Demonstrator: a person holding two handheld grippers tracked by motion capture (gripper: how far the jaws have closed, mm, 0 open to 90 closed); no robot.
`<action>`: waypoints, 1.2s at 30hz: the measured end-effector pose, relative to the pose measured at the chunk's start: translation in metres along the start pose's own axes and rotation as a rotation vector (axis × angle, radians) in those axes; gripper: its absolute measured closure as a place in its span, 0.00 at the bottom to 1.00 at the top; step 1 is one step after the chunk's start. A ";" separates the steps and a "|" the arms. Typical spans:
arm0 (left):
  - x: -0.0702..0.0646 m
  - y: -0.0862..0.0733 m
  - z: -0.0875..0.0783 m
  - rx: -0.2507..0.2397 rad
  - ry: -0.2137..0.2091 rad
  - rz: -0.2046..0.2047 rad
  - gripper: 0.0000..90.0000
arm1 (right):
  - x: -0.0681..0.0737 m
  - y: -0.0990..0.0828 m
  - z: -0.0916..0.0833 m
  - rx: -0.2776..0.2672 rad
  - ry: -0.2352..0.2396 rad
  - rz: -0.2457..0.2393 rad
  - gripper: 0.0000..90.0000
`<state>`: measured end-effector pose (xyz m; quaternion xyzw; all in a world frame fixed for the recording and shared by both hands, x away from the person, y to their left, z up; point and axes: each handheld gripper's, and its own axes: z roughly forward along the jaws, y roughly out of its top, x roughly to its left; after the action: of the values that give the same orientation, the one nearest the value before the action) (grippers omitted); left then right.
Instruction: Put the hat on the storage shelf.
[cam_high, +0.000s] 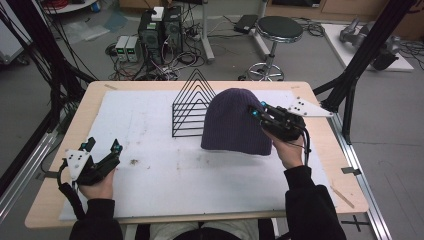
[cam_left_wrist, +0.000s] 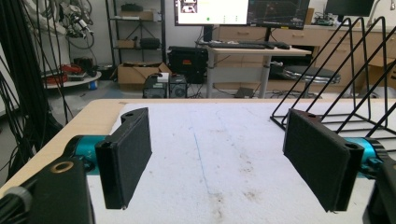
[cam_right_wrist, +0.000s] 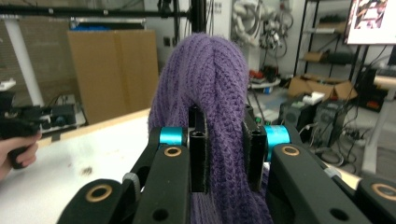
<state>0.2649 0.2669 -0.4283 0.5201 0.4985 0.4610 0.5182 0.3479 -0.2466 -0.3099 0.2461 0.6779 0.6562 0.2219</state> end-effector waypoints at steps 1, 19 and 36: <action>0.000 0.000 0.000 0.000 -0.001 -0.001 0.26 | 0.001 0.002 0.000 -0.016 -0.001 -0.003 0.86; 0.002 0.012 0.004 -0.029 -0.092 -0.043 0.25 | 0.018 0.034 0.016 -0.088 -0.002 -0.024 0.86; 0.002 0.039 0.018 0.019 -0.335 -0.072 0.23 | 0.031 0.056 0.032 -0.086 0.000 -0.044 0.85</action>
<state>0.2850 0.2686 -0.3899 0.5762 0.4279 0.3441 0.6054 0.3463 -0.2017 -0.2547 0.2214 0.6543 0.6797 0.2465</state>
